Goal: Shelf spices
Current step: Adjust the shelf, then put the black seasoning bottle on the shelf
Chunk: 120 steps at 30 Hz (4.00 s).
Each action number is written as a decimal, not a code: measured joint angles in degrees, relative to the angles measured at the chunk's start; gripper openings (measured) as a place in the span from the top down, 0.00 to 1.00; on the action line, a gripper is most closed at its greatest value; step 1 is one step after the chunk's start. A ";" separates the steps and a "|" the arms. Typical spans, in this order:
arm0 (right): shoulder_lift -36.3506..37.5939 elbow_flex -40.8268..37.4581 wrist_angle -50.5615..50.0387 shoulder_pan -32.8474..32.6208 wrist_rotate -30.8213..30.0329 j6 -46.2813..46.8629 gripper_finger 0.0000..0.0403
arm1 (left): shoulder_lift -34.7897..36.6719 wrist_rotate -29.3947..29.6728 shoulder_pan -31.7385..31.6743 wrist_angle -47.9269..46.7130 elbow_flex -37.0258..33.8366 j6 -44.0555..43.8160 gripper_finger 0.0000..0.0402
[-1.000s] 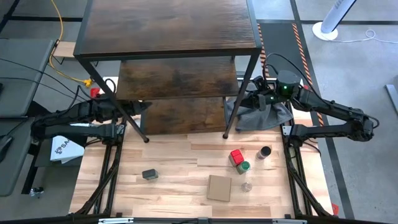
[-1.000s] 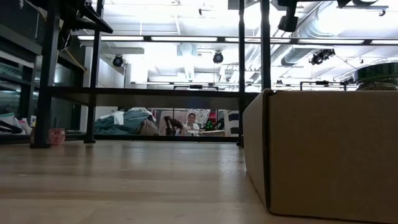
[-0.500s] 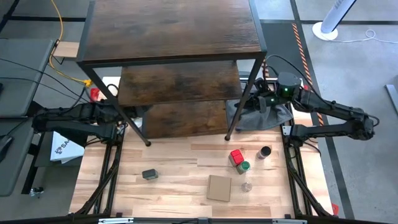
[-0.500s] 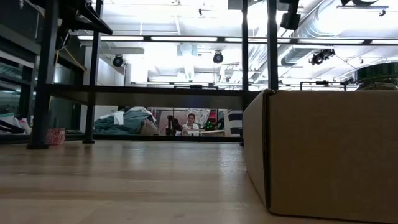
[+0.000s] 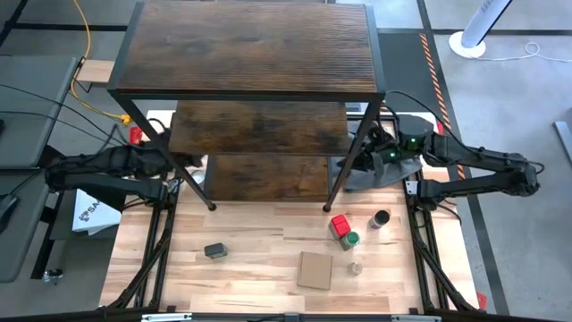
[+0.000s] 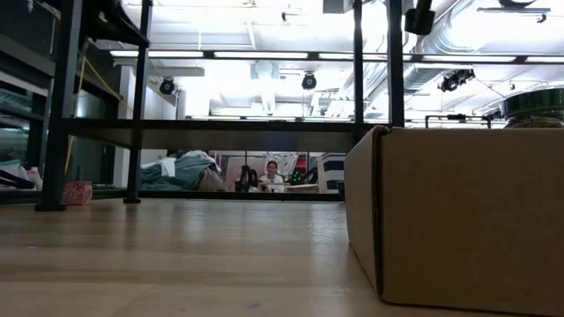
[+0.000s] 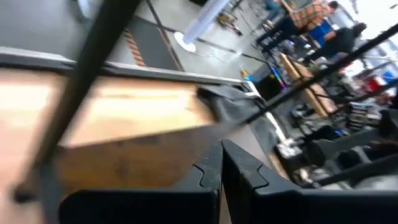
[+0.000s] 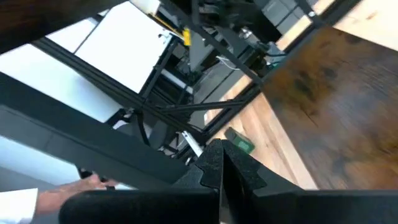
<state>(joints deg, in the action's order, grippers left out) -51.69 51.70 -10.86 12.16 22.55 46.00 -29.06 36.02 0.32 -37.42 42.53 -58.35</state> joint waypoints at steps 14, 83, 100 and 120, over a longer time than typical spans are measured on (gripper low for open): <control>13.36 0.00 -30.50 -3.58 -12.88 3.08 1.00 | 2.10 -36.25 0.04 -45.23 11.31 -3.53 1.00; 4.51 -0.02 -66.06 -48.70 -44.17 48.48 1.00 | -51.83 24.22 44.14 -39.96 26.16 -71.00 1.00; -7.10 0.02 -42.13 -65.24 -19.76 39.48 1.00 | -45.40 -7.33 58.98 -32.18 26.15 -41.16 1.00; -26.70 18.68 -50.94 -65.67 -29.89 46.22 1.00 | -47.87 -14.14 58.58 -39.48 33.98 -9.66 1.00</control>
<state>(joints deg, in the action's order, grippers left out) -78.39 70.38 -61.81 -53.50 -7.34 92.21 -76.93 21.88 58.89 -76.90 76.51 -68.02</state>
